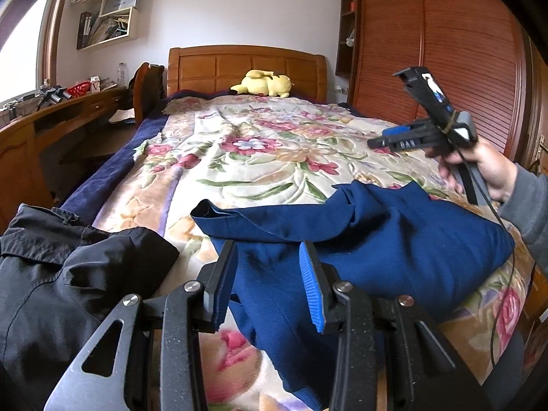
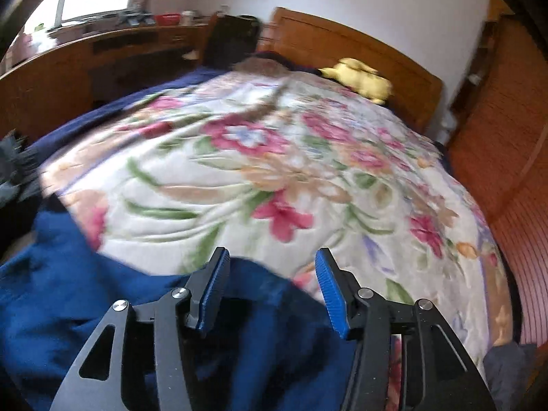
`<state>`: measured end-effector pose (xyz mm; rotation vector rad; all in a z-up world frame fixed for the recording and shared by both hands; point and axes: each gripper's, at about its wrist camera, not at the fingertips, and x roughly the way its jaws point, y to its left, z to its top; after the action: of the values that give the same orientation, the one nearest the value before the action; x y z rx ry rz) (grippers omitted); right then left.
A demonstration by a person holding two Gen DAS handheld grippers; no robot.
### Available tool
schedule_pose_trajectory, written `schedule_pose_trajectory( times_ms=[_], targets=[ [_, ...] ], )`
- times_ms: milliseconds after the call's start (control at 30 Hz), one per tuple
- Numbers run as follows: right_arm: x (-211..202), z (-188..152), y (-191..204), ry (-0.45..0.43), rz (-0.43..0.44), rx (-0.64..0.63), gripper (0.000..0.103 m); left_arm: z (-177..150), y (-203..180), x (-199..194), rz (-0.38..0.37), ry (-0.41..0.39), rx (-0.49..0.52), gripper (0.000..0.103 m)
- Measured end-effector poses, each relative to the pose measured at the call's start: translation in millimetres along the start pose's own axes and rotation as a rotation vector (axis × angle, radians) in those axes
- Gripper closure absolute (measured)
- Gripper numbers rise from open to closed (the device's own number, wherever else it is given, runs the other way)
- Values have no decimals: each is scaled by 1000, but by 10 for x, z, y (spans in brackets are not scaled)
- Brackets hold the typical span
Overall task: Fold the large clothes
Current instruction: 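Fold the edge over the bundle with the right gripper and press it down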
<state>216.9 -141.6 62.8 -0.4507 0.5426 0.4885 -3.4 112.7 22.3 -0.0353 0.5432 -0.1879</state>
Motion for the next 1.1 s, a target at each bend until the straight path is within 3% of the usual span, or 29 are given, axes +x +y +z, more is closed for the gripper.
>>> schedule_pose_trajectory(
  times_ms=[100,200,467,600,733,833,1000,1100],
  targets=[
    [-33,-62,416,39,171,-62,49,6,52,-32,7,-5,-7,65],
    [-46,-140,844,55,260,-151,49,-2,118,-78,19,-10,-14,65],
    [50,-306,1492,128,385,-328,49,-34,311,-205,42,-24,-36,64],
    [215,-348,1658,180,344,-410,49,-43,360,-214,44,-23,-43,64],
    [425,-197,1625,197,290,-405,50,-46,359,-220,42,-21,-38,64],
    [449,-71,1563,164,272,-391,95,-45,350,-199,39,-17,-32,64],
    [366,187,1308,31,197,-295,101,-53,325,-151,35,-8,-25,64],
    [443,324,1183,4,137,-256,101,-58,301,-120,32,0,-19,64]
  ],
)
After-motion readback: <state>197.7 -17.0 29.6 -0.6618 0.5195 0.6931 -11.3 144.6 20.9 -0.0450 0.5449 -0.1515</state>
